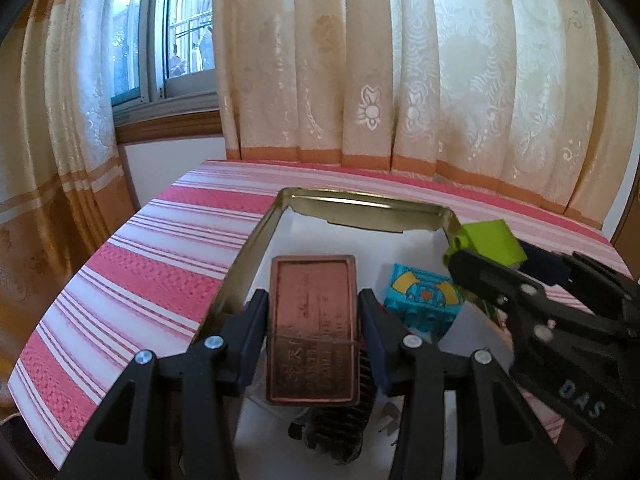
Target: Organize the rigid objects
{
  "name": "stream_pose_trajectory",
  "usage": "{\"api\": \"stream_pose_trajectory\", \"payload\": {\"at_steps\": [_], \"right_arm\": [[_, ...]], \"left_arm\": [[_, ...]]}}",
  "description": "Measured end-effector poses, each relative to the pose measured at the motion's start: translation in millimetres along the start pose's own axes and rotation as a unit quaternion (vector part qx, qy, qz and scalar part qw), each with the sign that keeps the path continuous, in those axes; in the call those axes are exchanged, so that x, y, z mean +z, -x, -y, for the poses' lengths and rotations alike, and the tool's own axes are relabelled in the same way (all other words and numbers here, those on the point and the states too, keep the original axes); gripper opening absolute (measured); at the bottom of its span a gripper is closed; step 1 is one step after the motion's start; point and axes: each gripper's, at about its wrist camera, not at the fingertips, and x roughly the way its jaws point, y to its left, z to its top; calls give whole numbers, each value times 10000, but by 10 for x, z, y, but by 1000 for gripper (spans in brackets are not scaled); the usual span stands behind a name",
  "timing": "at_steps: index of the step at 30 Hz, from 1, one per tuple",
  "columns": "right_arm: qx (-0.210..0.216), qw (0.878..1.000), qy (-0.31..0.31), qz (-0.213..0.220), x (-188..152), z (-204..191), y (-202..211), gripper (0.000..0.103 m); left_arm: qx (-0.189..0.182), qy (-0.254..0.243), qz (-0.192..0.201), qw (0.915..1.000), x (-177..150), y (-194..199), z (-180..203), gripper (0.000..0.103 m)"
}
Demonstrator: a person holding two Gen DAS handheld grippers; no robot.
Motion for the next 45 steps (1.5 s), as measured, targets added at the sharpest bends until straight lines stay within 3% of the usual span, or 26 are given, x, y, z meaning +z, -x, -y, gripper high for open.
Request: {"api": "stream_pose_trajectory", "payload": {"at_steps": [3,6,13,16,29,45], "right_arm": [[238,9994,-164,-171,-14,50,-49,48],[336,9992,-184,-135,-27,47,-12,68],[338,9991,-237,44,-49,54,159,74],[193,9992,-286,195,-74,103,306,76],[-47,9954,37,955,-107,-64,962,89],[-23,9952,87,971,-194,-109,1000,89]], "left_arm": [[16,-30,-66,10000,-7,-22,18,46],[8,-11,-57,10000,-5,4,20,48],[184,-116,208,9995,-23,208,85,92],[284,-115,416,9987,-42,360,84,103],[581,53,618,9964,-134,794,8,103],[751,-49,677,9949,-200,819,18,103]]}}
